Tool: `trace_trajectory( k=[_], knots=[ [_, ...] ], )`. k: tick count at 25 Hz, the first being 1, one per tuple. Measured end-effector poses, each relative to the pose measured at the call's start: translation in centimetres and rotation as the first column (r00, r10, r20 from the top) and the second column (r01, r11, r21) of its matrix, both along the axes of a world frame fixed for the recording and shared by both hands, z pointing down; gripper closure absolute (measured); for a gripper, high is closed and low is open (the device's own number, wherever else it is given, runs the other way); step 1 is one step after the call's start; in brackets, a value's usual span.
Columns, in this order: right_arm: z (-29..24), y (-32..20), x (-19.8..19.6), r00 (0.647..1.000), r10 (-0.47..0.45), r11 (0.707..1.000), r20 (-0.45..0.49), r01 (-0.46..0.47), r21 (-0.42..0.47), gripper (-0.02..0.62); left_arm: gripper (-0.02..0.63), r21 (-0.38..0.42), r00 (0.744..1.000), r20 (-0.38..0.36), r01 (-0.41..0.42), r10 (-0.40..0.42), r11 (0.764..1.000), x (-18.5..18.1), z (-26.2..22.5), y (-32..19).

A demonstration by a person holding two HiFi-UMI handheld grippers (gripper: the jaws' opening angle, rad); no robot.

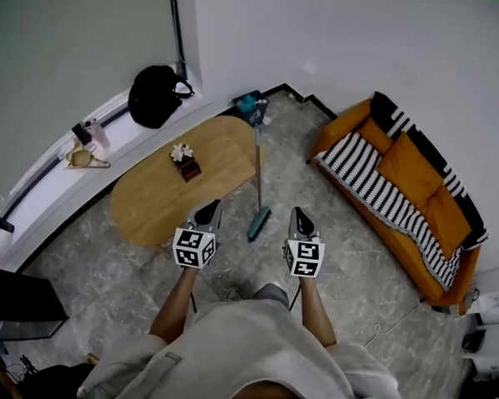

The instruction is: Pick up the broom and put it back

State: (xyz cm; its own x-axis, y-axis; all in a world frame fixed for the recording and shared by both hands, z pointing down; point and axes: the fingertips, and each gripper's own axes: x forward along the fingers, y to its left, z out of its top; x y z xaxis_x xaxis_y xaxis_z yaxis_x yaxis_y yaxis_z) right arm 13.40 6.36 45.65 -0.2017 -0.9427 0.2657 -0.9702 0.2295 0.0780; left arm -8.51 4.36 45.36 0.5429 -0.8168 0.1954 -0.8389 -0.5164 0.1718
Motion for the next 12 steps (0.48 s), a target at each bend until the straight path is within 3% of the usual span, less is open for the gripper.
trace_trajectory(
  k=[12],
  knots=[
    [2.3,-5.0,1.2,1.0,-0.001,0.999,0.01,0.002,-0.039,0.595,0.603,-0.042,0.999,0.015,-0.038,0.039,0.998,2.3,2.3,-5.0]
  ],
)
